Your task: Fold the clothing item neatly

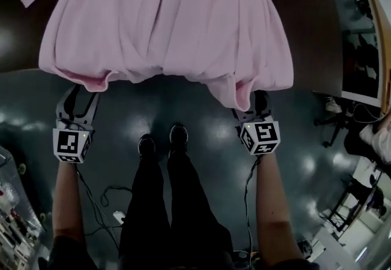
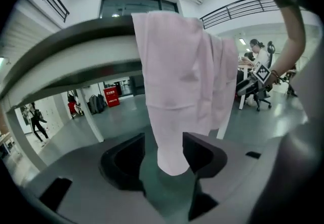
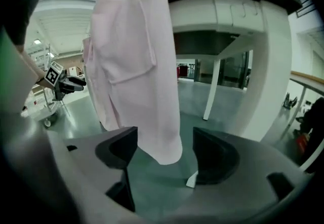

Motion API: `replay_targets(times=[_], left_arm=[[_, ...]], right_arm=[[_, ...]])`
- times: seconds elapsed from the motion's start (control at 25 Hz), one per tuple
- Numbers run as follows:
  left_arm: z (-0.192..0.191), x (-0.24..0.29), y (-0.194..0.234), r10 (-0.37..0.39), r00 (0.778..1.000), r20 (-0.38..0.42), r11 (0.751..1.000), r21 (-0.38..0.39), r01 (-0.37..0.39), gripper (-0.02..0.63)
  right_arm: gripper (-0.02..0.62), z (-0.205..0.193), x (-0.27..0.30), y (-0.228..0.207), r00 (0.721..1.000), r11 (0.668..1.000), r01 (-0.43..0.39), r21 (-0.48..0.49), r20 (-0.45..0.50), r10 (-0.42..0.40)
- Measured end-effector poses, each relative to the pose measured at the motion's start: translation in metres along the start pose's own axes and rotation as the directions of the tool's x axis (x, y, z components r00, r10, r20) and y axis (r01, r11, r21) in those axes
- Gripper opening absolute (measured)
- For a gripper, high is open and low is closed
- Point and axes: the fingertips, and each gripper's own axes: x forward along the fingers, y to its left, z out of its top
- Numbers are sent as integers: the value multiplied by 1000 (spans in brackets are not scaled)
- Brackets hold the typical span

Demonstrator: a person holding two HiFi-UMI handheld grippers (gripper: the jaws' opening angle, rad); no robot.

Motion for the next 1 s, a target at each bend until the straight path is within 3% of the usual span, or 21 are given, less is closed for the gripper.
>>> replay_targets(times=[0.16,0.36,0.4,0.44,0.48,0.6,0.68,0.84,1.0], left_arm=[[-21,44,-10,-79,996,43,997,6,79,222],[-14,77,-25,-183,980,80,983,-11,185,219],[-12,78,-24,-181,980,80,983,-27,183,203],[-12,77,-22,-171,982,76,984,-42,175,121],[-12,74,-22,-165,984,68,984,-53,169,42],[-16,53,-29,-195,980,30,978,-62,197,28],[-16,36,-38,-231,973,13,970,-70,231,26],[-5,-8,-56,-283,959,14,953,-108,282,25],[44,-69,-67,-326,941,85,936,-111,334,25]], right_arm=[[308,-7,27,-11,999,997,39,-62,39,-37],[304,4,40,23,995,995,22,-93,104,-12],[289,5,38,29,994,997,24,-78,105,-16],[242,4,35,33,994,998,31,-53,103,-26],[197,3,31,38,995,999,38,-19,98,-36],[109,-5,13,50,996,996,57,70,63,-61],[18,-12,-1,53,996,992,83,95,28,-86],[17,-13,-33,69,996,988,88,127,-24,-86],[15,21,-89,103,999,993,39,116,-17,-37]])
